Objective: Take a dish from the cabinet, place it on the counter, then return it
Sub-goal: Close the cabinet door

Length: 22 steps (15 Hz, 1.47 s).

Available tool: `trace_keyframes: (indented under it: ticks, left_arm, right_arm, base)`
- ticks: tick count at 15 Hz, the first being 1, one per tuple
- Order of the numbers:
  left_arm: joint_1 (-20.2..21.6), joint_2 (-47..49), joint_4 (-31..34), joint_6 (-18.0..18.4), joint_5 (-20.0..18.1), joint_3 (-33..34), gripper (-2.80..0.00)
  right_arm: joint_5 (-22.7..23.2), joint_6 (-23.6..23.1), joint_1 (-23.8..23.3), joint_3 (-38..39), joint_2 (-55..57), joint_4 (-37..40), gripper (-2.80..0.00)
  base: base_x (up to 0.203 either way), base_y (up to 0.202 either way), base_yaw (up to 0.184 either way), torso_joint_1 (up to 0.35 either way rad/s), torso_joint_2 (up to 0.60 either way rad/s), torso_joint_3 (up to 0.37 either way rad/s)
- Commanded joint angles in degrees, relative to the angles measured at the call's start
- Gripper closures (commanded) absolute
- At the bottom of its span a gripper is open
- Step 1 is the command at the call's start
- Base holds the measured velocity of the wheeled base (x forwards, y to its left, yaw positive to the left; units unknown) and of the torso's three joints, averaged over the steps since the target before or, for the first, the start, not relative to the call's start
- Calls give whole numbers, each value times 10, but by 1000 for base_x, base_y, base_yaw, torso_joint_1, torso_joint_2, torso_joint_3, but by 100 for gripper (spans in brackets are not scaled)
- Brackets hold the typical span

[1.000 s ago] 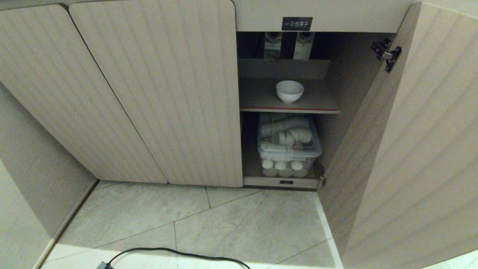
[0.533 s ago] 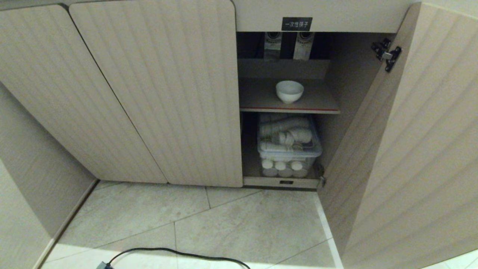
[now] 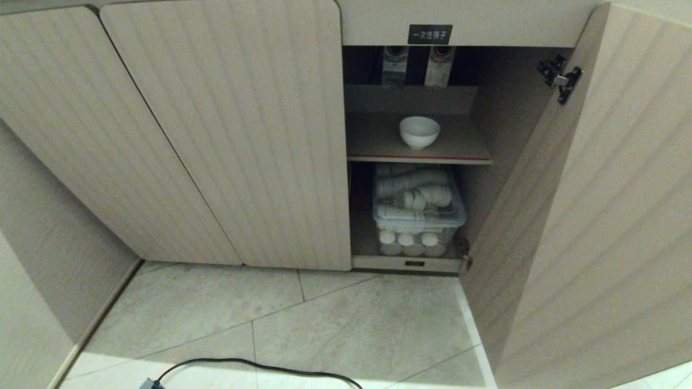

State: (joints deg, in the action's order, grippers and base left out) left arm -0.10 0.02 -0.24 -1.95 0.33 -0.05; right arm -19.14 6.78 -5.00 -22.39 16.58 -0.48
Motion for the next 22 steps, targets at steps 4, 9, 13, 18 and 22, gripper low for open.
trace_keyframes:
  ticks: [4,9,13,18,22]
  left_arm:
    - [0,0,0,0,0,0,0]
    - [0,0,0,-1,0,0,0]
    - [0,0,0,-1,0,0,0]
    - [0,0,0,-1,0,0,0]
    - [0,0,0,-1,0,0,0]
  right_arm:
    - [2,8,-18,-15,67,-82,0]
    - [3,18,-17,-15,107,-154,0]
    - [3,25,-12,-10,136,-203,0]
    - [3,38,-2,12,151,-234,0]
    - [3,44,23,35,150,-259,0]
  base:
    - [0,0,0,0,0,0]
    - [0,0,0,0,0,0]
    - [0,0,0,0,0,0]
    - [0,0,0,0,0,0]
    - [0,0,0,0,0,0]
